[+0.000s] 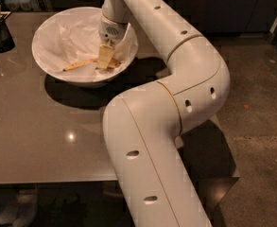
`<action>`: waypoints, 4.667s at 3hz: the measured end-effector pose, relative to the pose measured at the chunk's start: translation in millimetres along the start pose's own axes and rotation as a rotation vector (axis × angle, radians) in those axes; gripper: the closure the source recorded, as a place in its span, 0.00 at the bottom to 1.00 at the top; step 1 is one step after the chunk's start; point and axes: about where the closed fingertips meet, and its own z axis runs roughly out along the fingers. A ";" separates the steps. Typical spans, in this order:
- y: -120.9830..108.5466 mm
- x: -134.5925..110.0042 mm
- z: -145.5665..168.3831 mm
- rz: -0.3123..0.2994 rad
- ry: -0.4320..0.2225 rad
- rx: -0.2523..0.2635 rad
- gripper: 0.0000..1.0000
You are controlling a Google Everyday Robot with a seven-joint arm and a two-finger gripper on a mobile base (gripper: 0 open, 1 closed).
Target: Pick banana from white bowl
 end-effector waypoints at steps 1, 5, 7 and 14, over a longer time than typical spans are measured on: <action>-6.3 -3.7 3.8 0.000 -0.012 0.018 1.00; 9.7 -25.5 -35.2 -0.081 -0.029 0.104 1.00; 35.9 -25.6 -67.6 -0.062 -0.107 0.166 1.00; 180.4 -16.4 -99.2 -0.004 -0.096 0.125 1.00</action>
Offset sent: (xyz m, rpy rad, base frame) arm 0.0057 0.0044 -0.0021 0.0112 -0.0157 -0.0067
